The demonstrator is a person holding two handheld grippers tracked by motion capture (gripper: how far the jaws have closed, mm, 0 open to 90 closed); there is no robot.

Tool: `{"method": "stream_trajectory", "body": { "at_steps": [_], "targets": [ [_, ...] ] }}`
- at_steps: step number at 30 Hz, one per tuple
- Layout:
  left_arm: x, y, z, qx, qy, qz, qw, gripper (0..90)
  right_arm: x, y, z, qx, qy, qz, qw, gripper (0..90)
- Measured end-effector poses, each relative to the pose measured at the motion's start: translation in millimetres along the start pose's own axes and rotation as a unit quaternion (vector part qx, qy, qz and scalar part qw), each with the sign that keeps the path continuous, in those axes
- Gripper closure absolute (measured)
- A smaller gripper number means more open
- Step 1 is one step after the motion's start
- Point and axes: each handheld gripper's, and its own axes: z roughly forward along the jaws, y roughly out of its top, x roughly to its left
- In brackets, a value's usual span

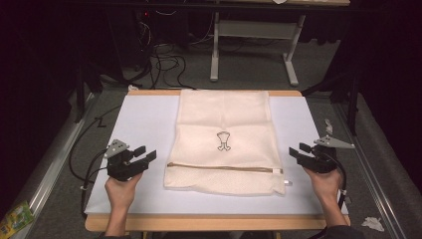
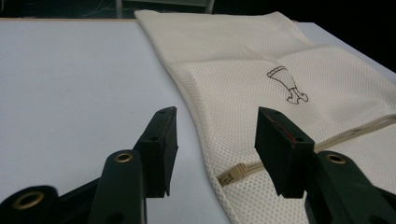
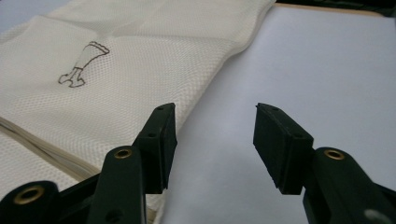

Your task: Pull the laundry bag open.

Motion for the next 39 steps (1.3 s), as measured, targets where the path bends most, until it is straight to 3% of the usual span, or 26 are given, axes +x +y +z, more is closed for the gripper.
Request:
{"method": "stream_trajectory", "body": {
  "at_steps": [5,7,9,16,19,24,30,39],
  "targets": [
    [5.1,-1.5,-6.3,-0.01,0.001,-0.002,0.9999,49.2,-4.8,-3.1,-5.6,-0.009,-0.01,-0.006,0.9999,50.4],
    [7.0,-3.5,-10.1,-0.033,0.006,-0.004,0.9994,49.4,-7.3,-4.2,-7.2,-0.008,-0.012,-0.003,0.9999,50.3],
    [9.6,-4.4,-11.4,-0.042,0.003,-0.011,0.9991,48.7,-9.3,-5.4,-9.2,-0.014,-0.016,-0.003,0.9998,50.3],
    [18.4,-9.2,-11.2,-0.037,0.007,-0.02,0.9991,46.9,-17.4,-9.8,-15.5,-0.019,-0.022,0.012,0.9995,49.8],
    [21.2,-10.4,-12.6,-0.04,0.01,-0.025,0.9988,46.4,-22.0,-11.2,-17.1,-0.015,-0.01,0.029,0.9994,50.9],
    [24.6,-10.9,-14.1,-0.041,0.012,-0.03,0.9986,45.5,-27.5,-14.9,-21.6,-0.019,-0.01,0.047,0.9987,51.2],
    [30.0,-13.6,-10.7,-0.032,0.022,-0.045,0.9983,45.4,-32.2,-16.8,-25.5,-0.023,-0.014,0.05,0.9984,51.1],
    [33.9,-14.9,-2.3,-0.013,0.033,-0.049,0.9982,45.0,-35.5,-20.4,-22.4,-0.024,-0.019,0.064,0.9975,51.6]
  ]
}}
